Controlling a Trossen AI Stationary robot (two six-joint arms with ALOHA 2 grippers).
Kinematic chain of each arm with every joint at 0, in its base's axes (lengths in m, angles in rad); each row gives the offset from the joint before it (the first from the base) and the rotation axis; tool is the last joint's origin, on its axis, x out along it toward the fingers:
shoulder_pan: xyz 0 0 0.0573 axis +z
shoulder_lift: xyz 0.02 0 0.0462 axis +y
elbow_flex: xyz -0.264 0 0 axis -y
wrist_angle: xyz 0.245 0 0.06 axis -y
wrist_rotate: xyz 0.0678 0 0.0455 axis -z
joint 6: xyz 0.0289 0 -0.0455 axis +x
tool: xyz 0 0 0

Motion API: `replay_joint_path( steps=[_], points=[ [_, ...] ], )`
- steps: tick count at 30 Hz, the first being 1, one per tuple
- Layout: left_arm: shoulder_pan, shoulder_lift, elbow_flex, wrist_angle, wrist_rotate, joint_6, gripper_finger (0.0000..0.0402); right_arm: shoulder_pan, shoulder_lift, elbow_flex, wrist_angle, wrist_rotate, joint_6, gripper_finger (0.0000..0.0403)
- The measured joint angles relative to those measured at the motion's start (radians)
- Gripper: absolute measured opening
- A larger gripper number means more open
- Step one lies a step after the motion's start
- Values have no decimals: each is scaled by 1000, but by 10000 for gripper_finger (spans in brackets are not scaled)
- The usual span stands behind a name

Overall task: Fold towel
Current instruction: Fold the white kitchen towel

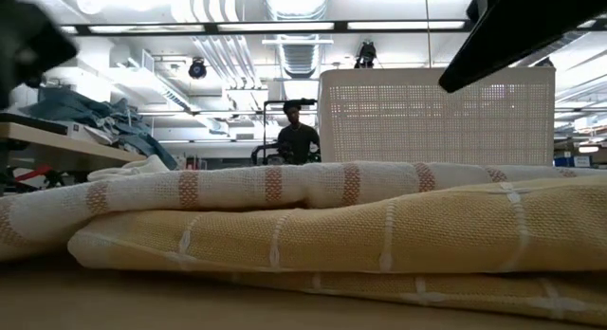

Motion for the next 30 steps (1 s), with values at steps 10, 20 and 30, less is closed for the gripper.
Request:
replay_joint_path(
  steps=[10, 20, 30],
  points=[
    [-39, 152, 25, -52, 124, -85, 169, 34, -42, 131, -296, 3, 95, 150],
    [-38, 155, 22, -101, 98, -141, 157, 61, -42, 190, -351, 3, 93, 155],
    [53, 163, 22, -117, 271, -77, 71, 85, -42, 238, -489, 9, 128, 142]
  ],
)
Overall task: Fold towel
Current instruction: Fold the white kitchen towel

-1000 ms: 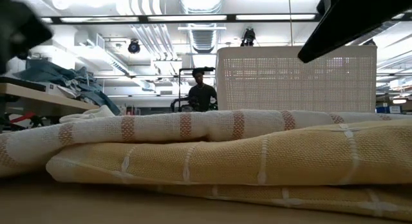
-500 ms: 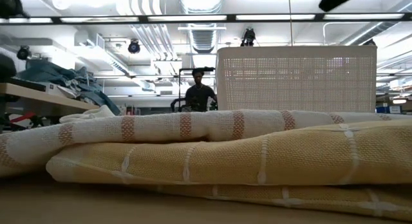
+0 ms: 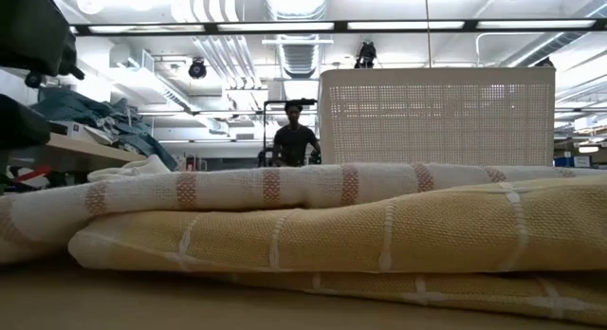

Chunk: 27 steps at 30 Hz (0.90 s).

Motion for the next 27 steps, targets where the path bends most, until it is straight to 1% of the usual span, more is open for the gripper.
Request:
replay_joint_path(
  steps=[3, 4, 6, 8, 9, 14, 17, 20, 23, 27],
  points=[
    [0, 3, 7, -25, 21, 37, 22, 2, 0, 20, -37, 29, -2, 140],
    [-1, 1, 9, -27, 24, 46, 12, 2, 0, 24, -48, 38, -3, 139],
    [-5, -4, 22, -49, 15, 55, 9, 2, 0, 33, -70, 54, -7, 140],
    [-11, -7, 66, -108, -18, 68, 5, 2, 0, 39, -78, 78, -7, 141],
    [-12, -8, 100, -160, -40, 72, 4, 2, 0, 39, -85, 86, -7, 142],
    [-9, 2, 276, -556, -143, 105, 2, 8, -5, 39, -102, 91, -8, 134],
    [0, 5, 359, -693, -189, 163, 2, 20, -10, 38, -103, 91, -2, 125],
    [16, 6, 414, -727, -248, 220, 1, 33, -19, 38, -118, 100, 24, 117],
    [32, 6, 451, -725, -274, 277, 1, 51, -26, 37, -140, 102, 57, 110],
    [57, 6, 465, -726, -299, 338, 1, 79, -35, 37, -174, 122, 121, 102]
  ],
)
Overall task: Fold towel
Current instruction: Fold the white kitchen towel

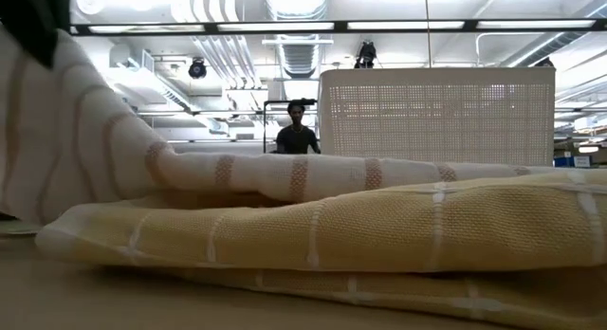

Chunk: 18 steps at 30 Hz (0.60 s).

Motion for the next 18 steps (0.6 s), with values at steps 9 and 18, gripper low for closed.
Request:
replay_joint_path(
  steps=[9, 18],
  points=[
    [28, 0, -2, -7, 221, -58, 0, 60, -2, 0, -23, 13, 134, 104],
    [-30, 0, -28, 67, 315, -211, 50, 81, -2, 0, -22, 8, 195, 119]
  ],
)
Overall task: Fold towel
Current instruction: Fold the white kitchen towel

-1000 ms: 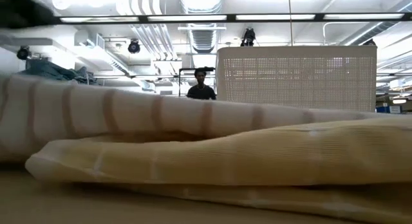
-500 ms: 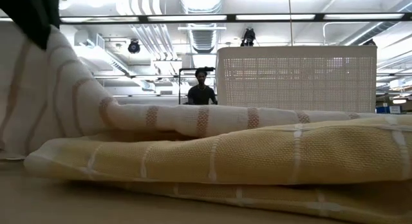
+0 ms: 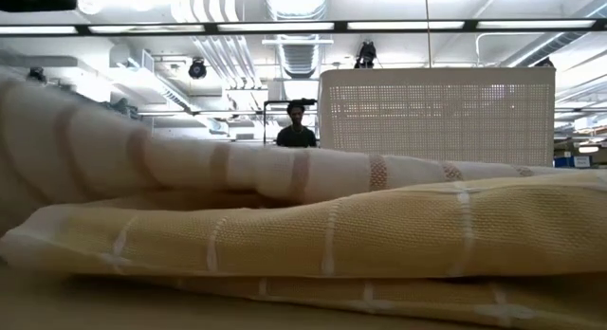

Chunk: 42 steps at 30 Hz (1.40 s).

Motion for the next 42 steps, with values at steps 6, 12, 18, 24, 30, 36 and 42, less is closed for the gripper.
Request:
replay_joint_path(
  steps=[6, 12, 18, 24, 30, 36, 42],
  points=[
    [-19, 0, -73, 134, 2, -48, 101, 1, 0, 0, 0, -5, 7, 124],
    [-35, 0, -123, 273, -8, -92, 150, 0, 0, 0, 0, -5, 0, 124],
    [-61, 6, -242, 505, -57, -102, 184, 1, 0, -5, 1, -5, -2, 115],
    [-56, 10, -345, 577, -56, -180, 202, 0, 0, -18, 3, -5, -8, 121],
    [-49, 10, -404, 673, -65, -230, 212, 0, 0, -21, 4, -4, -3, 135],
    [-22, 10, -410, 619, -91, -374, 179, -2, 0, -24, 4, 22, -22, 144],
    [-1, 8, -430, 606, -77, -334, 87, -2, 0, -27, 4, 27, -35, 146]
  ],
)
